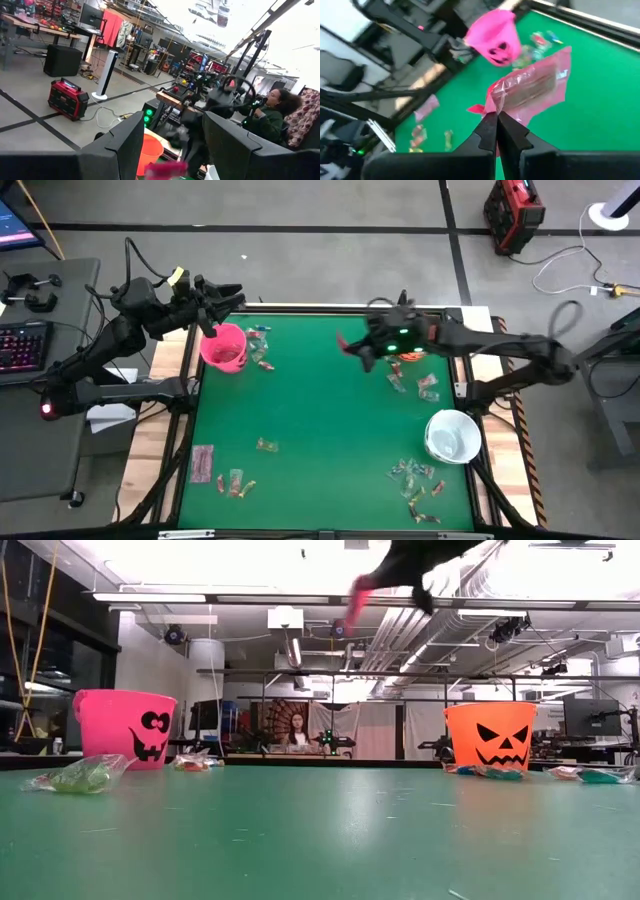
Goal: Sort candy by brand, put in halloween buckets
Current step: Put the red candy into the pink bucket
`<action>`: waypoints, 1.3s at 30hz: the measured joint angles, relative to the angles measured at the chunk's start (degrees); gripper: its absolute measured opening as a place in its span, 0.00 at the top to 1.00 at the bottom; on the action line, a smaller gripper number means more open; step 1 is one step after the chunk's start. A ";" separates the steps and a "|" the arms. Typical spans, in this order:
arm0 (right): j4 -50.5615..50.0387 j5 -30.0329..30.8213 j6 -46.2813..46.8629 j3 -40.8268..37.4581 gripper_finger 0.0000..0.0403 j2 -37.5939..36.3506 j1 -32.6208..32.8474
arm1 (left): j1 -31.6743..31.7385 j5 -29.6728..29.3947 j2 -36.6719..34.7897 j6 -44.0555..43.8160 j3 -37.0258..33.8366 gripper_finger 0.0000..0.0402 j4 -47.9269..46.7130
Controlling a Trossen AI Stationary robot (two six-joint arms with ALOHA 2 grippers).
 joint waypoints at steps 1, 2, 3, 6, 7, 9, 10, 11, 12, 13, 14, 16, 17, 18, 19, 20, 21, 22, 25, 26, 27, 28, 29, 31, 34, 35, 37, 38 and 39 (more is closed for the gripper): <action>5.16 -0.88 0.36 0.00 1.00 2.58 0.28 | 0.00 0.00 0.00 0.00 0.00 0.52 0.00; 10.72 -1.85 1.04 0.00 1.00 5.26 0.51 | 0.00 0.00 0.00 -0.02 0.00 0.52 0.00; 16.46 -3.13 1.99 0.04 1.00 8.03 0.68 | 0.00 0.00 0.00 -0.02 0.00 0.52 0.01; 31.03 -5.46 5.31 1.16 1.00 16.99 1.38 | 0.00 0.00 0.00 -0.02 0.00 0.52 0.01; 34.29 -5.50 5.98 1.86 1.00 19.77 1.50 | 0.02 0.00 0.00 0.01 0.00 0.52 0.02; 39.35 -5.47 7.08 3.91 1.00 25.13 1.71 | 0.00 0.00 0.00 0.51 0.00 0.52 0.02; 41.08 -5.49 7.79 5.16 1.00 27.67 1.72 | 0.00 0.00 0.00 0.72 0.00 0.52 0.00; 42.34 -5.49 8.64 6.58 1.00 30.11 1.71 | 0.00 0.00 0.00 0.87 0.00 0.52 0.02; 43.05 -5.49 9.47 8.12 1.00 32.40 1.69 | 0.00 0.00 0.00 0.94 0.00 0.52 0.02; 43.49 -5.55 10.18 9.84 1.00 34.67 1.67 | 0.00 0.00 0.00 0.94 0.00 0.52 0.02; 43.53 -5.64 10.47 11.77 1.00 36.74 1.67 | 0.00 0.00 0.00 0.96 0.00 0.52 0.00; 43.57 -6.00 10.53 16.03 1.00 40.58 1.65 | 0.00 0.00 0.00 0.93 0.00 0.52 0.00; 43.59 -6.44 10.60 18.42 1.00 42.29 1.65 | 0.00 0.00 0.00 0.72 0.00 0.52 0.02; 43.63 -6.80 10.98 20.99 1.00 43.93 1.67 | 0.01 0.01 0.00 0.60 0.00 0.52 0.00; 43.64 -7.11 11.57 23.41 1.00 45.55 1.67 | 0.00 0.00 0.00 0.49 0.00 0.52 0.00; 43.67 -7.43 11.87 26.02 1.00 47.34 1.67 | 0.00 0.01 0.00 0.48 0.00 0.52 0.00; 43.57 -7.98 11.96 28.55 1.00 49.00 1.67 | 0.00 0.00 0.00 0.49 0.00 0.52 0.00; 43.03 -8.23 11.99 31.13 1.00 50.70 1.67 | 0.00 0.00 0.00 0.48 0.00 0.52 0.00; 40.79 -8.67 12.62 39.33 1.00 55.71 1.67 | -0.02 0.02 0.00 0.50 0.00 0.52 0.00; 40.07 -9.17 13.18 42.02 1.00 57.38 1.67 | -0.02 0.02 0.00 0.50 0.00 0.52 0.00; 39.90 -9.73 13.36 44.81 1.00 59.10 1.67 | -0.02 0.02 0.00 0.50 0.00 0.52 0.00; 39.47 -10.03 13.36 47.55 1.00 60.68 1.67 | -0.01 0.02 0.00 0.51 0.00 0.52 -0.02; 38.31 -10.01 13.34 49.89 1.00 62.18 1.67 | -0.02 0.02 0.00 0.50 0.00 0.52 0.00; 36.10 -9.36 13.33 54.73 1.00 65.14 1.67 | -0.02 0.02 0.00 0.52 0.00 0.52 -0.01; 31.98 -6.80 13.33 60.65 1.00 68.80 1.67 | -0.02 0.02 0.00 0.48 0.00 0.52 -0.02; 30.79 -5.44 13.23 62.08 1.00 69.61 1.67 | -0.02 0.02 0.00 0.50 0.00 0.52 -0.02; 29.79 -2.84 13.06 64.08 1.00 70.96 1.69 | -0.02 0.02 0.00 0.50 0.00 0.52 -0.02; 29.80 -1.68 13.32 64.50 1.00 71.41 1.67 | -0.01 0.02 0.00 0.48 0.00 0.52 -0.02; 29.78 -0.63 14.31 64.65 1.00 71.68 1.65 | -0.02 0.02 0.00 0.49 0.00 0.52 -0.02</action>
